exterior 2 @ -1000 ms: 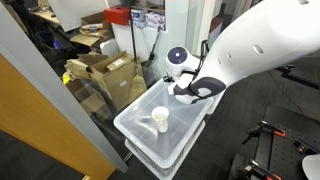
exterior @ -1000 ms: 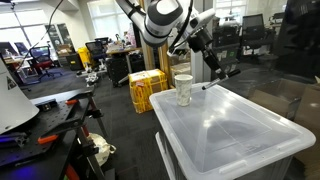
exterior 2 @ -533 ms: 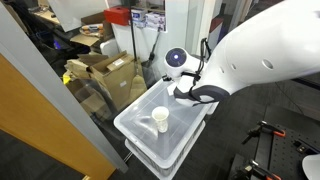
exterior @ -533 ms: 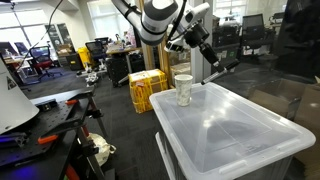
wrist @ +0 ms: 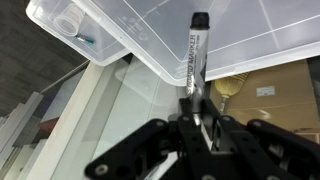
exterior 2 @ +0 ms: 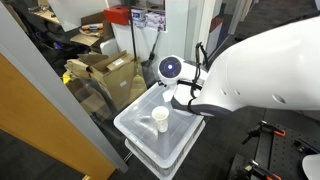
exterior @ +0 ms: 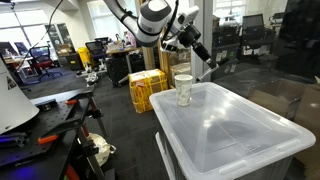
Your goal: Put the marker in the mug
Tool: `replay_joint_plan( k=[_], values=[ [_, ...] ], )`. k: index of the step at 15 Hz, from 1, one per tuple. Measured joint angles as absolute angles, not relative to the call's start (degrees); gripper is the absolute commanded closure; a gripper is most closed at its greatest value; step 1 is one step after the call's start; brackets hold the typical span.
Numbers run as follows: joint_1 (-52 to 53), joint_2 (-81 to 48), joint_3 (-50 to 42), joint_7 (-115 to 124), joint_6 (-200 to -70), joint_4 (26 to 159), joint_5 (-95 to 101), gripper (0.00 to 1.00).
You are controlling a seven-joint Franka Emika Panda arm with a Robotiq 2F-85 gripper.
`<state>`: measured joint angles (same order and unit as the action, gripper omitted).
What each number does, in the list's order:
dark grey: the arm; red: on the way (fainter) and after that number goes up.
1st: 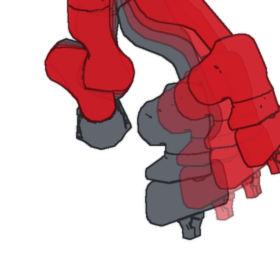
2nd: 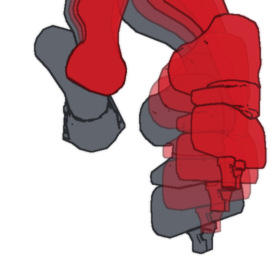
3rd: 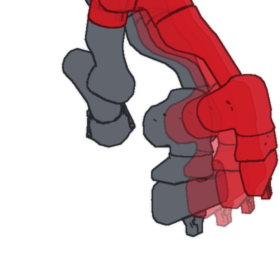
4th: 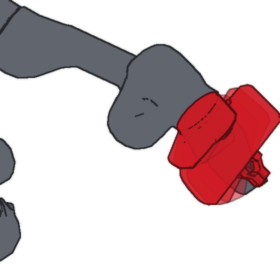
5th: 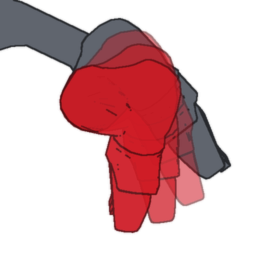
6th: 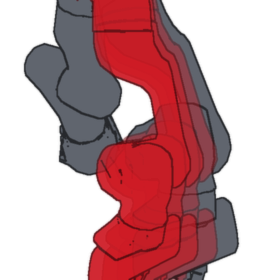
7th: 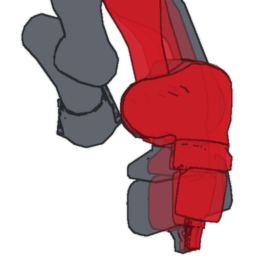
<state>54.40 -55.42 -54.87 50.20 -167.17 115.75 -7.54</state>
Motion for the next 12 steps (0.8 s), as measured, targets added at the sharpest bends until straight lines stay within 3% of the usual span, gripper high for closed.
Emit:
replay_joint_plan(
  k=[12],
  values=[
    [58.5,-61.0,-55.4,56.7,-164.5,111.0,-7.5,0.95]
  ],
)
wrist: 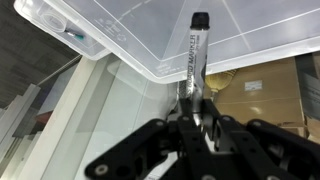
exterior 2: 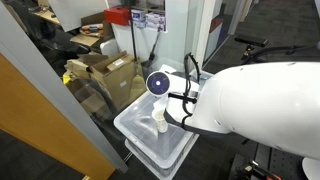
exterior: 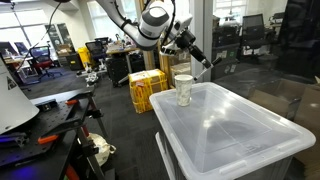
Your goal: Put the marker in the mug
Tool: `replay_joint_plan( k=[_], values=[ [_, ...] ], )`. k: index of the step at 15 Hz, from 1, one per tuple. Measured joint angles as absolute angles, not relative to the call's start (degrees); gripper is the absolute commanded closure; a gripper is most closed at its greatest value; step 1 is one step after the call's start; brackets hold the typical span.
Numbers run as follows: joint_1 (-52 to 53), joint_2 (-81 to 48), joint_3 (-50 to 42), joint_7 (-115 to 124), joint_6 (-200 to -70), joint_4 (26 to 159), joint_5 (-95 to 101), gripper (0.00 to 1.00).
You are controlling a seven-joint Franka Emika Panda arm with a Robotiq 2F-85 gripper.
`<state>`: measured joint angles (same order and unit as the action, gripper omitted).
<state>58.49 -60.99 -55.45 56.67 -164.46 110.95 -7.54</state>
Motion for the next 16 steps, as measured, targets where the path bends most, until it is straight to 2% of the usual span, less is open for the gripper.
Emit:
replay_joint_plan(
  k=[16],
  values=[
    [63.0,-65.7,-58.3,59.1,-163.1,106.9,-7.5,0.95]
  ],
)
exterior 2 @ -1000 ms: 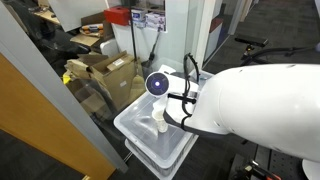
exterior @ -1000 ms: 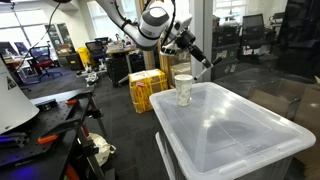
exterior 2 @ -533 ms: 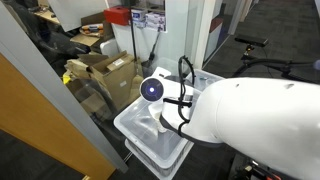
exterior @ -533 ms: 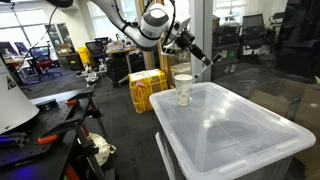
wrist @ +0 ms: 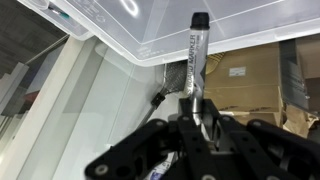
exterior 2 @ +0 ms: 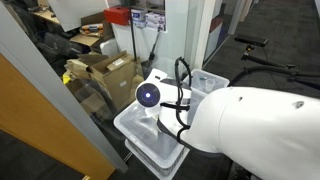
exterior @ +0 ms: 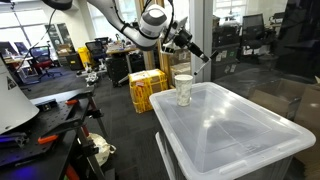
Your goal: Put the marker in the mug
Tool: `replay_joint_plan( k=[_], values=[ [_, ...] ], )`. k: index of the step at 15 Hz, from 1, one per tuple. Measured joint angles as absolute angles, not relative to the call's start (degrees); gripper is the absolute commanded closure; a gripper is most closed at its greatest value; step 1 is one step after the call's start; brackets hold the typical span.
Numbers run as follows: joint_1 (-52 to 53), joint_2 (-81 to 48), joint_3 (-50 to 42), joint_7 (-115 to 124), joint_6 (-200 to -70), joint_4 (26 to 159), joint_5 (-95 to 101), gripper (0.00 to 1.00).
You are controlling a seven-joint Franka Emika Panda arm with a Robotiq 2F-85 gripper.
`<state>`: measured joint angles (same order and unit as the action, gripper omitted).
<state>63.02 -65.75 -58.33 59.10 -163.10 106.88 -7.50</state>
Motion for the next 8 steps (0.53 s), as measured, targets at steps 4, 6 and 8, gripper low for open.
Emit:
replay_joint_plan(
  k=[4,6,8],
  values=[
    [64.8,-65.9,-58.4,59.1,-163.1,107.1,-7.5,0.95],
    [65.9,-65.9,-58.5,59.3,-163.1,107.5,-7.5,0.95],
    [67.3,-65.9,-58.5,60.5,-163.1,108.3,-7.5,0.95]
  ],
)
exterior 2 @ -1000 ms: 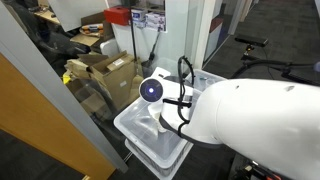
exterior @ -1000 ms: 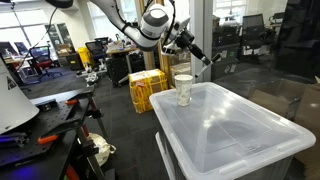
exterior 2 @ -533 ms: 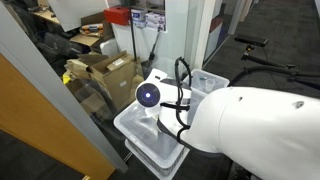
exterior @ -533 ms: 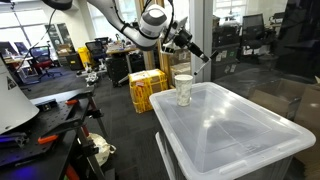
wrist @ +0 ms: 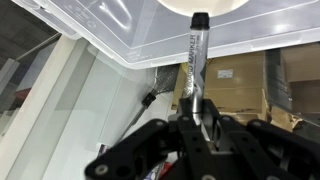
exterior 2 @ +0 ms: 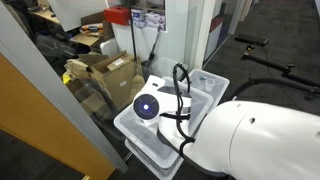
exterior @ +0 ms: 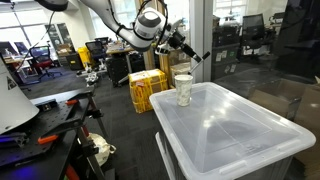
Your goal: Put the marker in the mug
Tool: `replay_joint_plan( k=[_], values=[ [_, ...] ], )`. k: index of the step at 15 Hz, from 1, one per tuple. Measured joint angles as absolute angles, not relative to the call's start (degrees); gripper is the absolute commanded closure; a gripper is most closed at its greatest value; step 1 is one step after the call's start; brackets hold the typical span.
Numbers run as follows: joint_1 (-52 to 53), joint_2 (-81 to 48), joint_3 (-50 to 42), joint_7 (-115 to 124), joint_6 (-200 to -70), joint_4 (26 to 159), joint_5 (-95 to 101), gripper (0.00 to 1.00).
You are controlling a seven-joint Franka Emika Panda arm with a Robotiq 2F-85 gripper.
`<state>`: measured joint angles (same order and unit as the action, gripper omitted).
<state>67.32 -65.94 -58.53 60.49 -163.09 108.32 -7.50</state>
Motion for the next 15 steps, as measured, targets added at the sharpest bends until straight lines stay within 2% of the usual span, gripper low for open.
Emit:
replay_joint_plan(
  k=[15],
  values=[
    [76.4,-68.8,-60.0,70.3,-163.1,115.6,-7.5,0.95]
  ],
)
